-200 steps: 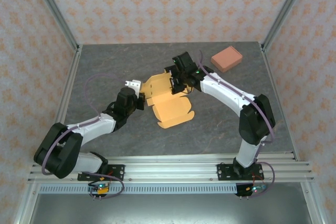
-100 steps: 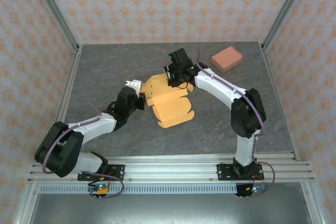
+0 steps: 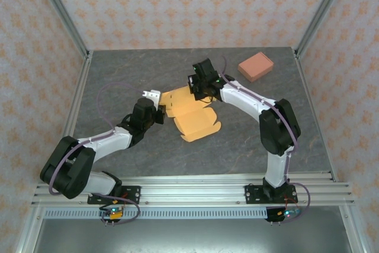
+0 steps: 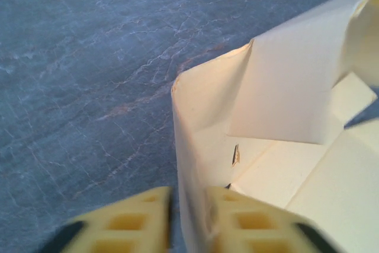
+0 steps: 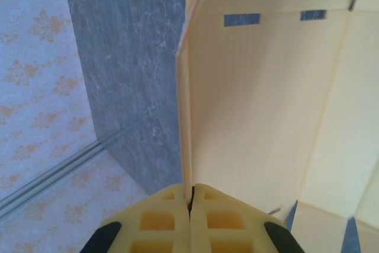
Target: Fold the paper box
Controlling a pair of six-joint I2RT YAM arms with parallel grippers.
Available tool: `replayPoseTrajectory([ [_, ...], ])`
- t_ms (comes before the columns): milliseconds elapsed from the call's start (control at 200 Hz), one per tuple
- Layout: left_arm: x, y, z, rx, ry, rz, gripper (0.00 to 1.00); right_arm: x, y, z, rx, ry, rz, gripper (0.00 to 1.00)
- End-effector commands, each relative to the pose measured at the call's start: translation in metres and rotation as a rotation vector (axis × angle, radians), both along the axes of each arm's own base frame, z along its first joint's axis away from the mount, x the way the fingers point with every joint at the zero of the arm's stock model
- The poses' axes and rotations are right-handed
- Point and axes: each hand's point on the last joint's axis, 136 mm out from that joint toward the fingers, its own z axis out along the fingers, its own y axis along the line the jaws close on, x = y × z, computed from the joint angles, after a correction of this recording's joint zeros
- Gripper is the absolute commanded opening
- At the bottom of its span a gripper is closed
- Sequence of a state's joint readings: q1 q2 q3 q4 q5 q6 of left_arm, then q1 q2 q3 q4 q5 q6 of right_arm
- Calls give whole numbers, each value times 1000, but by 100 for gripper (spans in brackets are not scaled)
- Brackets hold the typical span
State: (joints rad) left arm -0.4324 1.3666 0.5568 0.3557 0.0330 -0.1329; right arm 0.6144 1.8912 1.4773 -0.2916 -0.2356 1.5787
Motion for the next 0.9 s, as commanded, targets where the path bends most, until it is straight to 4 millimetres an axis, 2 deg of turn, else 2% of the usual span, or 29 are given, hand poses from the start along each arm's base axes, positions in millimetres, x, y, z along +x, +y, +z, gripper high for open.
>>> replayPoseTrajectory([
  [0,0,-4,24,-67,-59,-1,42,8,-13,11,-11,-106,-34,0],
  [55,-6,-3,28,-91,-62,-9,47,5,-19,3,-26,-111,-30,0],
  [190,-19,2,30,-119,-53,-19,51,-1,-25,-12,-5,-138,-8,0],
  [270,-23,9,31,-154,-70,-2,54,-2,-24,-10,48,-190,17,0],
  [350,-22,10,30,-179,-69,-18,55,0,-22,1,93,-260,63,0],
  [425,-20,5,28,-193,-59,-49,55,-1,-21,12,134,-319,102,0],
  [521,-14,-6,25,-196,-33,-106,55,-2,-16,39,212,-458,151,0],
  [591,-10,-14,24,-194,-27,-149,55,-6,-16,48,233,-512,192,0],
  [631,-8,-18,23,-193,-32,-167,55,-9,-14,48,234,-529,218,0],
  [676,-6,-23,21,-186,-31,-199,60,-12,-14,50,242,-553,241,0],
  [811,5,-36,11,-145,-11,-272,59,-16,-7,50,277,-592,308,0],
  [896,7,-49,5,-142,1,-354,58,-17,-6,41,263,-588,328,0],
])
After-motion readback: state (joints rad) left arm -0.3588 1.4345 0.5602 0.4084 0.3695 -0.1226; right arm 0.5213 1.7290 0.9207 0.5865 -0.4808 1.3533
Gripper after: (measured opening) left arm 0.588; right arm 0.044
